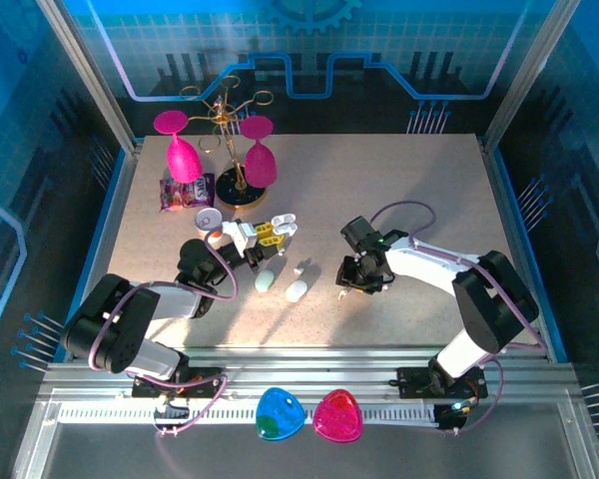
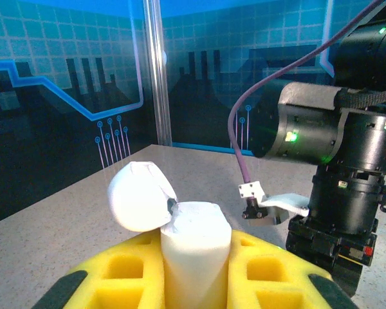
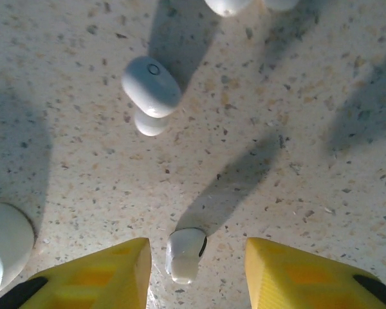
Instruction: Insert the wireless bluetooth earbuds into the charging case
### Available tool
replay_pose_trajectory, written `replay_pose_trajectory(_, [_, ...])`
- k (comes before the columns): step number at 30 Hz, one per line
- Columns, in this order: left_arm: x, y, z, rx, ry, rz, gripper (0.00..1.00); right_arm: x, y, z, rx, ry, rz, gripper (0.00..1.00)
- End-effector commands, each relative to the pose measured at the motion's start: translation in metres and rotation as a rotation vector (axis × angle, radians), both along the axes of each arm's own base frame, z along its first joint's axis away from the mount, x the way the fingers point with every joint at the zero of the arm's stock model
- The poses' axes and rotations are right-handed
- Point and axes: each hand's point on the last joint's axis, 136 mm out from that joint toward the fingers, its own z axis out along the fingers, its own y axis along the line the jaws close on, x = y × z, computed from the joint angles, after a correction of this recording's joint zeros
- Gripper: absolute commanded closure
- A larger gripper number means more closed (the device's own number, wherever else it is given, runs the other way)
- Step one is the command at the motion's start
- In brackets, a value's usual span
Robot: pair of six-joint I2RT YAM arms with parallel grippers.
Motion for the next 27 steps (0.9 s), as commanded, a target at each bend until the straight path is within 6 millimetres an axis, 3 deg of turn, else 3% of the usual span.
replay_pose_trajectory(1, [0.000, 0.003, 0.013, -0.013, -0.049, 0.006, 0.96, -0.004, 0.010, 0.000, 0.046, 0.066, -0.040, 0.57])
replay_pose_trajectory(6, [0.000, 0.003, 0.012, -0.012, -0.046, 0.002, 0.96, -0.003, 0.013, -0.007, 0.014, 0.120, -0.030, 0.67])
replay_pose_trajectory(19, [-0.001, 0.002, 0.009, -0.011, -0.035, -0.008, 0.96, -0.001, 0.017, -0.019, -0.023, 0.165, 0.003, 0.70])
replay_pose_trajectory(27, [-0.002, 0.002, 0.007, -0.008, -0.032, -0.008, 0.96, -0.002, 0.020, -0.021, -0.010, 0.180, 0.004, 0.78])
